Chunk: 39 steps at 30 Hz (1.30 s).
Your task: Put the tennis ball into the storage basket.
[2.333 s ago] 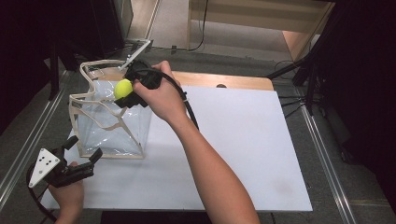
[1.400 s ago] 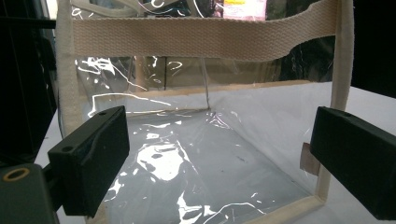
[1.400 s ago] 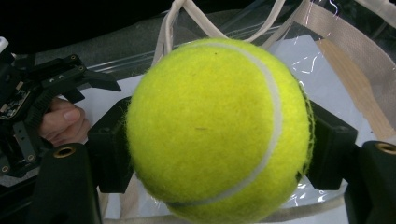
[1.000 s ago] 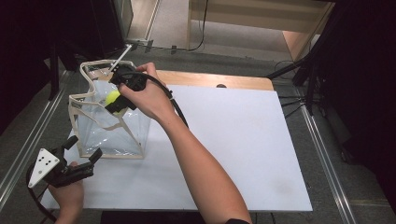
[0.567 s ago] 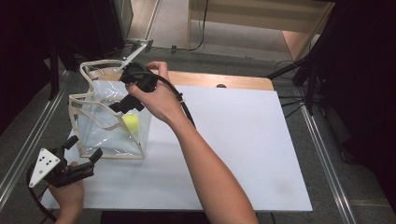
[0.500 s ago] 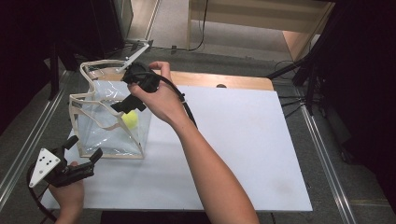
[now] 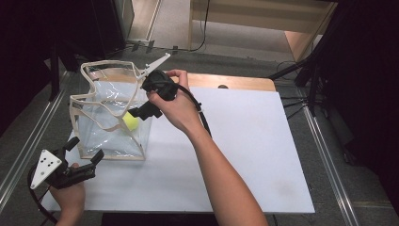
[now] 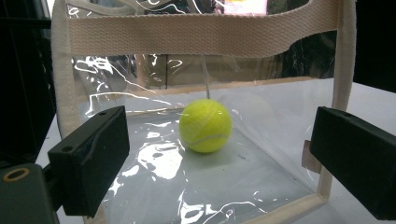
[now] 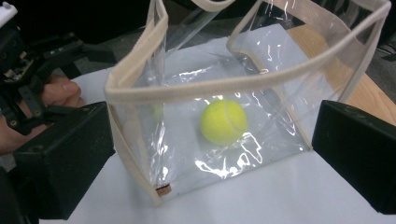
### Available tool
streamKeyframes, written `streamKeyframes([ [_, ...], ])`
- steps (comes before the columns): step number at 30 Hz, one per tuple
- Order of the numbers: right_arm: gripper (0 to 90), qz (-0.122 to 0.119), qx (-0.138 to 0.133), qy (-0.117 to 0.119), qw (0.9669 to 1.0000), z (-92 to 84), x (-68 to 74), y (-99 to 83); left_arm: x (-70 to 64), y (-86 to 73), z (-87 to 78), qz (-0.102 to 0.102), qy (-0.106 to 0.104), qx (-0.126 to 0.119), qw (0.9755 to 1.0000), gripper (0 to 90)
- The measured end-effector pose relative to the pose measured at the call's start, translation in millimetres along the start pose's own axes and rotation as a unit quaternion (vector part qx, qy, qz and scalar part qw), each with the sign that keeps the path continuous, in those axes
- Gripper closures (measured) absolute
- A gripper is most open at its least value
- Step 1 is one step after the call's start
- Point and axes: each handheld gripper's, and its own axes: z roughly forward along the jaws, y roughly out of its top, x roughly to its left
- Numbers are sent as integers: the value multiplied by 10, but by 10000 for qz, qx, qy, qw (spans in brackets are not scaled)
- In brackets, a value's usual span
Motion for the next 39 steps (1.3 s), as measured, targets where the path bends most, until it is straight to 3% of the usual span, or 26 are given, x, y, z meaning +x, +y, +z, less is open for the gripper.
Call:
streamKeyframes([
  [15,0,42,99,-28,9999,250,35,-394,2,1,-3,24,1,19,10000,54],
  [18,0,149,50,-28,9999,307,51,-489,5,1,-3,9,-6,-2,10000,54],
  [39,0,259,-371,-107,9989,520,193,-1131,-5,-1,-3,33,0,27,10000,54],
])
